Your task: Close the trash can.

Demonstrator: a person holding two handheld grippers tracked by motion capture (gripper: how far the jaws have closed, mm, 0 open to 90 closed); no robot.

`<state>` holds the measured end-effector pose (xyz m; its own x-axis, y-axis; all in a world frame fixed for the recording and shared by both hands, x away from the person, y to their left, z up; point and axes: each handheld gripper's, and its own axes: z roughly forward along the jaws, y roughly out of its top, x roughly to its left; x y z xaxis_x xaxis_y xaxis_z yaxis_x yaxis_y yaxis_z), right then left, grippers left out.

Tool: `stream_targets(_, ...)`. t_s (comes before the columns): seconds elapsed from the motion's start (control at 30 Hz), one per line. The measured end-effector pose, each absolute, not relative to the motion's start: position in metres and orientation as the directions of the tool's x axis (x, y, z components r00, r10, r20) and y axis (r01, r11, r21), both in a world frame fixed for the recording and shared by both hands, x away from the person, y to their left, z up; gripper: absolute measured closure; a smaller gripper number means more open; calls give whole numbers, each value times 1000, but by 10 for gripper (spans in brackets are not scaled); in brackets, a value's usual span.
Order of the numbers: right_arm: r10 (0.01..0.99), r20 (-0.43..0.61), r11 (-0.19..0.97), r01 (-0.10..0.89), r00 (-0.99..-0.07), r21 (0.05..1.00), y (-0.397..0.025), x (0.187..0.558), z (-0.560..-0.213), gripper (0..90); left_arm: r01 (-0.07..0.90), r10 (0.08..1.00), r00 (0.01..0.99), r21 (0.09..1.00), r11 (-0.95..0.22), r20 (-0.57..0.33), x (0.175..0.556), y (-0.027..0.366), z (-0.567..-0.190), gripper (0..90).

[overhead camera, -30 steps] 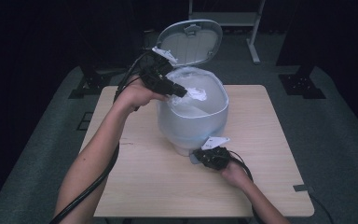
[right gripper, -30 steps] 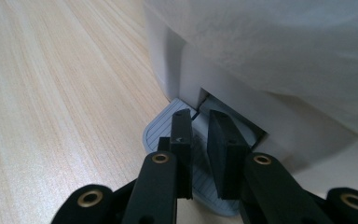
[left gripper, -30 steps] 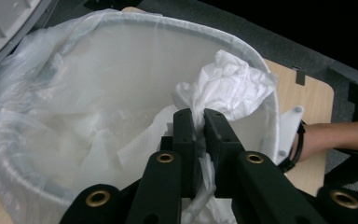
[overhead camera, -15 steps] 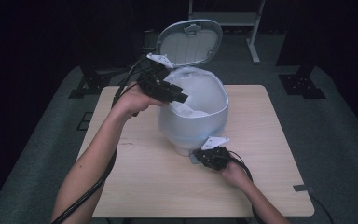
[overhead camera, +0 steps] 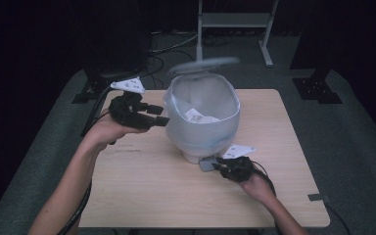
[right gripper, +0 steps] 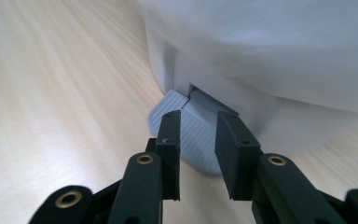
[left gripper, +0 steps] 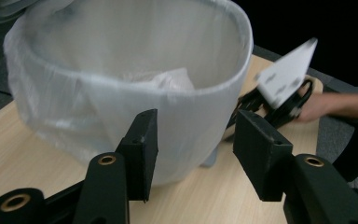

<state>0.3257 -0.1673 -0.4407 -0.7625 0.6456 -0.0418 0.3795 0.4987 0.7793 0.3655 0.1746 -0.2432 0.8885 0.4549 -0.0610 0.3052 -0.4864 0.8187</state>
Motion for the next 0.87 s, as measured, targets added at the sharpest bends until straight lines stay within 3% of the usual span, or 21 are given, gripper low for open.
stream_targets(0.4, 687, -7, 471, 438, -727, 766, -225, 295, -429, 527, 358, 533, 843, 815, -455, -73, 336, 211, -309, 369)
stream_targets(0.63, 713, -9, 460, 457, -701, 761, -246, 288, -432, 490, 368, 570, 820, 815, -447, -57, 324, 221, -344, 296)
stream_targets(0.87, 729, 10, 436, 475, -685, 764, -260, 281, -438, 368, 371, 596, 801, 824, -428, -51, 314, 228, -370, 248)
